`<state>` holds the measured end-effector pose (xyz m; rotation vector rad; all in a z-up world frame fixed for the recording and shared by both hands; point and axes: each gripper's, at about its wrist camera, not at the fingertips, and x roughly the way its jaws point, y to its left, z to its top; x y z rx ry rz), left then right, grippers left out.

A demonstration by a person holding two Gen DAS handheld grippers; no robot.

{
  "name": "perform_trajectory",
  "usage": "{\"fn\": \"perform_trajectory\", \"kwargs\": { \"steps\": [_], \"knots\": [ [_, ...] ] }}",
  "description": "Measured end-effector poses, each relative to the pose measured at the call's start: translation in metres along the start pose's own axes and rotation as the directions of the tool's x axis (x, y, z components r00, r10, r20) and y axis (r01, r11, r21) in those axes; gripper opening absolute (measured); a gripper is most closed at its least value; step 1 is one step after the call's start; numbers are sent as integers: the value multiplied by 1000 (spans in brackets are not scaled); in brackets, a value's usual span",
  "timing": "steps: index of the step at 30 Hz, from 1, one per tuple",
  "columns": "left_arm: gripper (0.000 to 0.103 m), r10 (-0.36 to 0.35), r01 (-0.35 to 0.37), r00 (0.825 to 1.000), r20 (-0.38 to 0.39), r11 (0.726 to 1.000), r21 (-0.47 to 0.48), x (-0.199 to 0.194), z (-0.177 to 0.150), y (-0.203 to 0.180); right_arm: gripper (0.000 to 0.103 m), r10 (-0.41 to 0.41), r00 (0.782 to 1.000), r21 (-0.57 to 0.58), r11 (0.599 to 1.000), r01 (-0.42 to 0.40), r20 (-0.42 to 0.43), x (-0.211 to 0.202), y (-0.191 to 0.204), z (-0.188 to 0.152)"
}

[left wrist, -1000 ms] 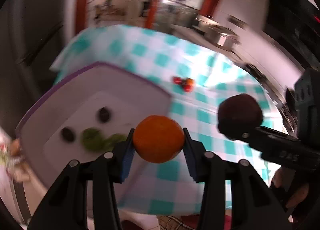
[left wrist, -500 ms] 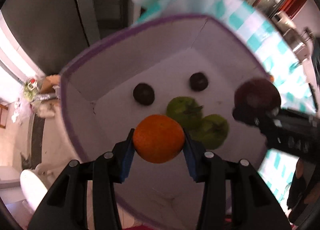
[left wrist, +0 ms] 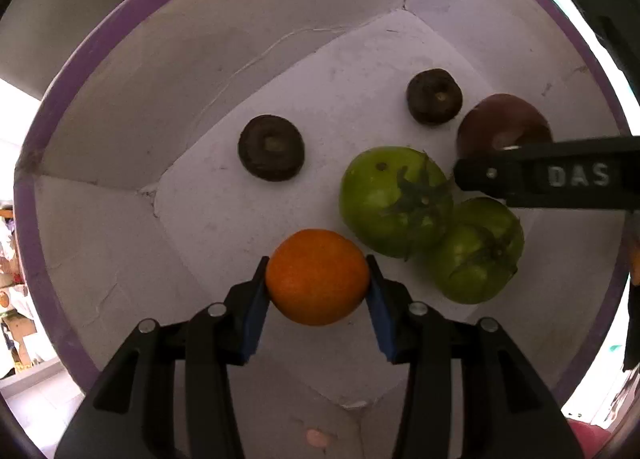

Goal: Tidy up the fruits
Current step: 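Carry the plum and orange into the purple box and open both tools, then move both open tools back toward the fruits on the cloth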

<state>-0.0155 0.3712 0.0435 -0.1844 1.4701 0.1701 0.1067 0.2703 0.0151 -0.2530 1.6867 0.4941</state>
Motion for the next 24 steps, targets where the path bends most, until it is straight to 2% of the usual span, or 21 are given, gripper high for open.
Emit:
{"fn": "perform_trajectory", "kwargs": {
  "steps": [5,6,7,9,12,14,15,16,18,20,21,22,23,24],
  "knots": [
    [47,-14,14,1000,-17,1000,-10,0,4,3,65,-8,1000,16,1000,8,-2,5,2,-1],
    [52,-19,18,1000,-11,1000,-13,-1,6,4,66,-1,1000,28,1000,1,13,2,1,-2],
    [56,-28,28,1000,6,1000,-13,-4,6,4,72,2,1000,36,999,-3,30,-2,1,-2],
    [69,-38,38,999,34,999,-2,-7,6,4,77,-6,996,48,999,2,85,-18,1,-8],
    [70,-45,44,993,109,999,17,-23,1,4,77,-8,987,56,998,-1,159,-43,0,-25],
    [73,-51,51,984,172,999,6,-38,-4,7,77,21,961,73,996,-43,277,-75,-4,-47],
    [76,-56,58,976,210,998,-1,-47,-8,9,77,57,924,66,994,-89,378,-98,-7,-67],
    [78,-61,66,958,281,998,-9,-62,-13,10,78,77,896,55,992,-113,438,-112,-8,-80],
    [85,-78,86,913,400,996,-3,-89,-23,8,81,83,803,36,991,-129,590,-146,-16,-128],
    [91,-148,152,849,507,988,33,-118,-36,-1,87,38,730,52,994,-100,682,-171,-28,-158],
    [97,-175,176,826,536,983,50,-126,-41,-6,87,-13,682,77,995,-64,731,-180,-34,-189],
    [99,-216,207,789,575,975,82,-139,-51,-14,87,-44,655,95,995,-43,754,-184,-39,-205],
    [101,-247,226,761,600,968,113,-147,-60,-24,87,-89,622,122,992,-11,778,-188,-44,-229],
    [101,-274,235,740,615,961,145,-155,-63,-36,87,-140,597,159,987,21,790,-190,-49,-250]
  ]
}}
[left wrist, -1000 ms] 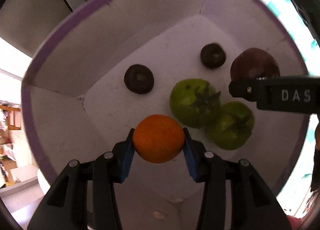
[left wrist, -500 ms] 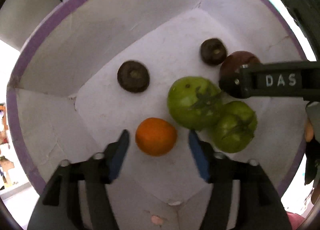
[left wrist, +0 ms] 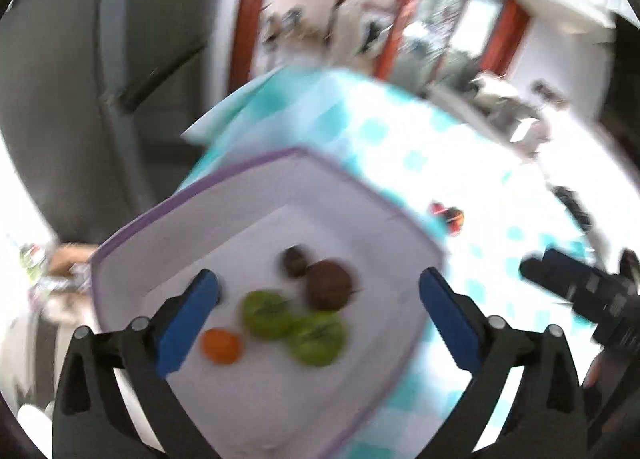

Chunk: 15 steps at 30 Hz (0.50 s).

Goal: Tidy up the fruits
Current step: 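Move both open tools back toward the fruits on the cloth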

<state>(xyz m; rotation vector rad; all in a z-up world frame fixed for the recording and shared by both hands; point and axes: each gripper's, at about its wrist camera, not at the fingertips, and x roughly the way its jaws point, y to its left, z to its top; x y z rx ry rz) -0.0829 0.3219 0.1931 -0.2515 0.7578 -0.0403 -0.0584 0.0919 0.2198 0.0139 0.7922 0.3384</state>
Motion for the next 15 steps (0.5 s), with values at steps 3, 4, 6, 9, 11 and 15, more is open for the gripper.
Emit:
{"fn": "perform_trajectory", "kwargs": {
  "steps": [3,4,6,9,11,15],
  "knots": [
    [101,-83,79,996,44,994,81,-12,1,-39,87,-114,990,14,993,113,79,-39,-27,-27],
    [101,-111,105,993,51,988,109,-14,1,-55,87,-154,983,20,988,153,103,-51,-28,-37],
    [101,-144,138,989,29,979,153,-9,-1,-81,87,-225,965,33,974,222,134,-64,-46,-46],
    [101,-173,171,985,-8,963,208,7,-3,-114,87,-284,951,79,958,276,120,-67,-77,-59],
    [101,-193,197,980,-43,951,237,25,-6,-143,87,-310,946,122,947,298,96,-63,-101,-71],
    [101,-211,234,971,-108,932,278,65,-14,-186,87,-340,940,156,930,333,20,-32,-146,-81]
  ]
}}
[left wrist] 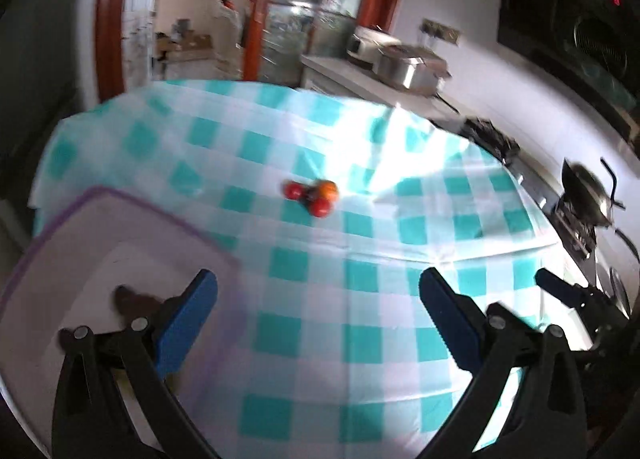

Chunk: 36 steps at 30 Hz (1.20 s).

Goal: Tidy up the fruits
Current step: 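Move both open tools back toward the fruits on the cloth, then grasp a red tomato with the right tool while the left tool grasps the dark brown fruit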

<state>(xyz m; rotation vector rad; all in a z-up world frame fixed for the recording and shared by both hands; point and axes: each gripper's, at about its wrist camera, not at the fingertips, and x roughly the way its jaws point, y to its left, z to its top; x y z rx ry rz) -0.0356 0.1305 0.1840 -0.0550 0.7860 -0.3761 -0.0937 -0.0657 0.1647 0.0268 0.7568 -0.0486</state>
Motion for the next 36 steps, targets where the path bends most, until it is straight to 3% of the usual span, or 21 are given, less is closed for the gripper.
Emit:
{"fn": "perform_trajectory", "kwargs": {
  "steps": [7,12,14,16,19,23,27,30,33,36],
  "knots": [
    [101,25,-24,996,-90,1000,10,104,19,-43,87,-4,993,-5,1000,4,-116,104,-49,8],
    [101,119,-131,976,-180,990,-60,168,17,-32,85,101,975,-39,993,-111,-195,193,-59,36],
    [101,153,-181,968,-199,975,-128,186,13,-17,77,129,964,-87,984,-153,-230,224,-51,45],
    [101,186,-221,954,-235,967,-130,199,10,-7,75,185,950,-65,976,-207,-252,248,-47,55],
    [99,205,-234,954,-220,966,-112,203,8,-3,75,215,948,-44,972,-231,-234,279,-45,76],
    [99,295,-309,940,-174,949,-60,202,10,-9,72,319,914,-58,938,-343,-251,308,-20,89],
    [99,325,-319,919,-223,946,63,216,-2,-15,68,358,884,-111,907,-405,-301,339,18,94],
    [98,313,-298,916,-251,949,99,218,-14,-16,64,336,881,-154,903,-402,-332,356,35,93],
    [98,311,-292,916,-254,950,107,217,-22,-17,65,296,906,-273,884,-380,-303,357,52,88],
    [98,309,-292,910,-276,951,102,223,-27,-13,40,302,915,-337,861,-382,-267,352,52,82]
  ]
}}
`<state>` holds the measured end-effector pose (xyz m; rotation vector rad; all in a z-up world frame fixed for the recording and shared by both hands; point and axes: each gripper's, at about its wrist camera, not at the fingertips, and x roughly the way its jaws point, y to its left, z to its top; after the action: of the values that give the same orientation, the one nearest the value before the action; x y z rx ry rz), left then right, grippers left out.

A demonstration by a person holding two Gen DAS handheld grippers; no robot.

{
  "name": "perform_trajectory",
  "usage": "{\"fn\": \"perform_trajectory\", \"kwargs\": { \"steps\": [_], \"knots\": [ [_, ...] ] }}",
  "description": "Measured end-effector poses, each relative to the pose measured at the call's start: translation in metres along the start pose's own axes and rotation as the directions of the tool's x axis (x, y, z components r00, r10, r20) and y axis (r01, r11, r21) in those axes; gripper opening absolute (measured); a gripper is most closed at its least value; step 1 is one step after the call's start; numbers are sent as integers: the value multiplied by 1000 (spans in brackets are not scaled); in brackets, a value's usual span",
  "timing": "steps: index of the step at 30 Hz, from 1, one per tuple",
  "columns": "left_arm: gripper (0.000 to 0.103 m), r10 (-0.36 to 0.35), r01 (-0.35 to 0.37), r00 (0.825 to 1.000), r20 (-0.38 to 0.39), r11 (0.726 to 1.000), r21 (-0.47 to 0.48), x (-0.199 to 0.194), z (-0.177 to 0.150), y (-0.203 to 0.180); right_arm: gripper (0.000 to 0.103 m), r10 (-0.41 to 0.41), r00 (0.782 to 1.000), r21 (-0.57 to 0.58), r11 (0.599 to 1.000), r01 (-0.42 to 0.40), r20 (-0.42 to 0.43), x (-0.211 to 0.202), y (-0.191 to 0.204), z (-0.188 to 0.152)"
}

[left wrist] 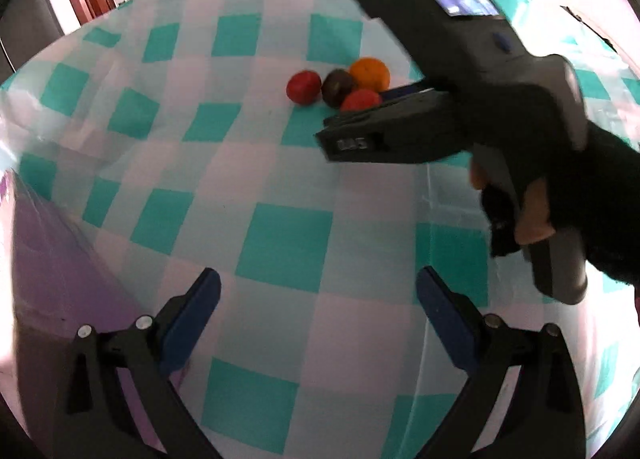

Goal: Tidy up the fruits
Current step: 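Grasp a red tomato with the right tool while the left tool grasps the dark brown fruit, then carry the tomato and dark brown fruit into the box and open both tools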

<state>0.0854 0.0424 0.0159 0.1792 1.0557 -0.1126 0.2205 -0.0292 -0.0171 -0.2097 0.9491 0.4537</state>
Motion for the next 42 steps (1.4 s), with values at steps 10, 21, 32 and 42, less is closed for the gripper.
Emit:
{"fn": "perform_trajectory", "kwargs": {
  "steps": [10,21,32,42],
  "knots": [
    [98,-34,34,999,0,993,-115,36,46,4,39,-61,998,273,960,54,17,-51,-78,-72],
    [75,-71,80,996,55,981,-177,95,124,2,40,-33,999,327,945,17,42,-69,-65,-102],
    [37,-148,157,985,83,982,-107,62,83,-7,40,-69,997,340,939,52,38,-91,-56,-124],
    [37,-255,255,967,13,967,24,-9,-31,-31,40,-93,995,368,924,98,-32,-128,-7,-169]
  ]
}}
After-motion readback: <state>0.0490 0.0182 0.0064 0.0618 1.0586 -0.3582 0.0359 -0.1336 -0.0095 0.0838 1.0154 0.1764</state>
